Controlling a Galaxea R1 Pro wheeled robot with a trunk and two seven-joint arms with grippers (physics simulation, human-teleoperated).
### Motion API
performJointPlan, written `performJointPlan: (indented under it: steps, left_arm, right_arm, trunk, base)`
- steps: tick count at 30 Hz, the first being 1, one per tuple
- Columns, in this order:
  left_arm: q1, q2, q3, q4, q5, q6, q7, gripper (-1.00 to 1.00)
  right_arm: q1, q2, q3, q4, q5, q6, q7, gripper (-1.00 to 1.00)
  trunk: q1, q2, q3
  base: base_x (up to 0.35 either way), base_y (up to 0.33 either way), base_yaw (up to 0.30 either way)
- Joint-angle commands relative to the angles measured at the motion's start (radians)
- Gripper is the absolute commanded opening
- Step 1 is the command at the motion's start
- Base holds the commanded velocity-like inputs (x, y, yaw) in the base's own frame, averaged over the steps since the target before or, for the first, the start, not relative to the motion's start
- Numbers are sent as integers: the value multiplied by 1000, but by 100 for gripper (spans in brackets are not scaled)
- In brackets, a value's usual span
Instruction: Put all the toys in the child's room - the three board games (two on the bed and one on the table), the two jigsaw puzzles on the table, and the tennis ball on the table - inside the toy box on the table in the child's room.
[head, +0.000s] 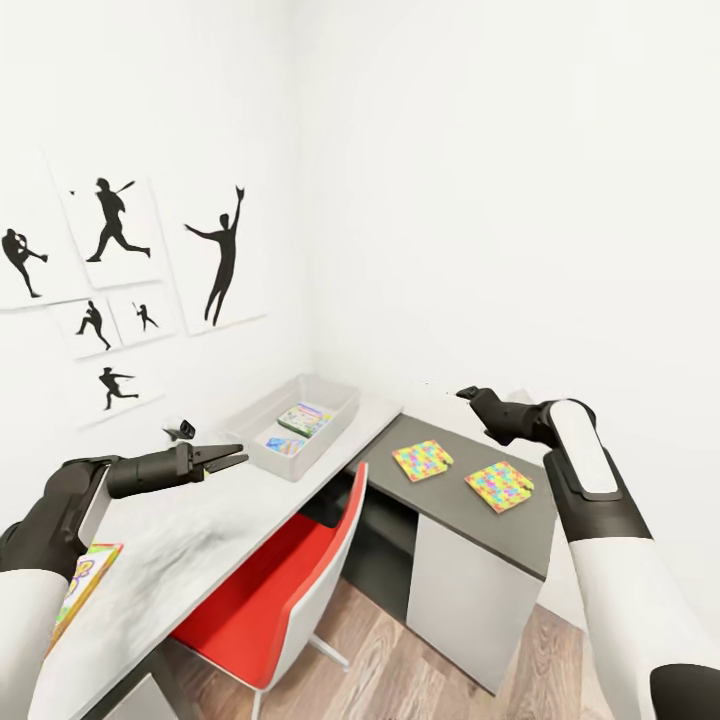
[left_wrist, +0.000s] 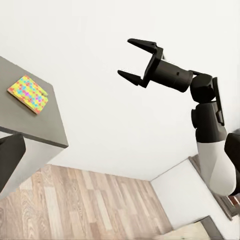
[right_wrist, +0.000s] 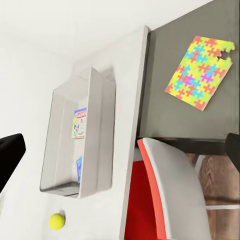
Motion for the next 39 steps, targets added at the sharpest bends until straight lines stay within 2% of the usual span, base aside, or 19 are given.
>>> performJointPlan:
  steps: [1,29,39]
  left_arm:
    - [-1,0,0,0,0,11,-3,100]
    - [-1,0,0,-1,0,11,-3,100]
    - [-1,0,0,0,0,11,-2,100]
  right_arm:
    - [-1,0,-1,1,-8,3,-8,100]
    - [-1,-5,-5,107,-4,1,-2,100]
    - [-1,-42,-9,110,-4,0,-2,100]
  trunk:
    - [1,-3,-3]
    - [1,-3,-15]
    - [1,-3,-19]
  base:
    - [0,0,-271]
    - [0,0,-271]
    - [0,0,-270]
